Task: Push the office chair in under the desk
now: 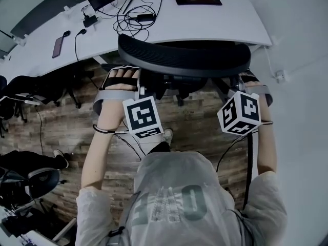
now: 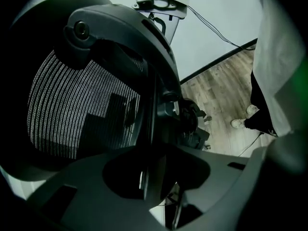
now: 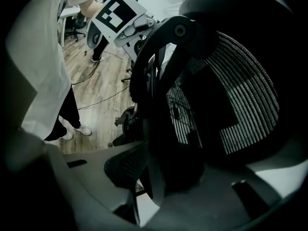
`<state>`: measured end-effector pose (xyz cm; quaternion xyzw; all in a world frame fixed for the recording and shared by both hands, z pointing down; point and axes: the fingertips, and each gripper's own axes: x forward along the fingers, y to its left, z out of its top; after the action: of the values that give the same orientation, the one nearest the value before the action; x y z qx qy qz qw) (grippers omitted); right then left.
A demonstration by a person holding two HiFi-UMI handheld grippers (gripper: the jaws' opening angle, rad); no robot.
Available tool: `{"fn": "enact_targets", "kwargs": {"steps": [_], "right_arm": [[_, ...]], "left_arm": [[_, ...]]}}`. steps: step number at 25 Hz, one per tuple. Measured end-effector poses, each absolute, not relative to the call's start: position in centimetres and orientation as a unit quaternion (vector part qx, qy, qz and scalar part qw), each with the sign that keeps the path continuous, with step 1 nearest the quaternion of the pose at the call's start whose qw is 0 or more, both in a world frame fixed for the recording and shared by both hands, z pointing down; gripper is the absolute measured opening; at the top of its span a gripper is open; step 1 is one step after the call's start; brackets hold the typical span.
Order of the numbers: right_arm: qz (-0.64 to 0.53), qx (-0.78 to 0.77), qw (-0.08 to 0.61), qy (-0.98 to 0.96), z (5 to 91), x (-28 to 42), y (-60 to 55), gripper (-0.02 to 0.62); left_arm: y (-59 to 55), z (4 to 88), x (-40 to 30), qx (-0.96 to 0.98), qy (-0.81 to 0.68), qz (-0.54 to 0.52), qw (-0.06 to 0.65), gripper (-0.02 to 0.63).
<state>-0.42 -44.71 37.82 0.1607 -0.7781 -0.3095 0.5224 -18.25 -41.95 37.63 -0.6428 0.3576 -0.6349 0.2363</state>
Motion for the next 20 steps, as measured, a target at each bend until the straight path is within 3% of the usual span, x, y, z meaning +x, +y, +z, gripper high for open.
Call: {"fn": "enact_targets", "kwargs": {"steps": [20], "right_arm": [[-0.304,0.161,0.507,-0.790,37.3,-1.2,-52.1,0.103]], "left_arm": [[-48.9,37.4,-19.0,-0.632,0.362,-0.648,0.224,0.149]]}}
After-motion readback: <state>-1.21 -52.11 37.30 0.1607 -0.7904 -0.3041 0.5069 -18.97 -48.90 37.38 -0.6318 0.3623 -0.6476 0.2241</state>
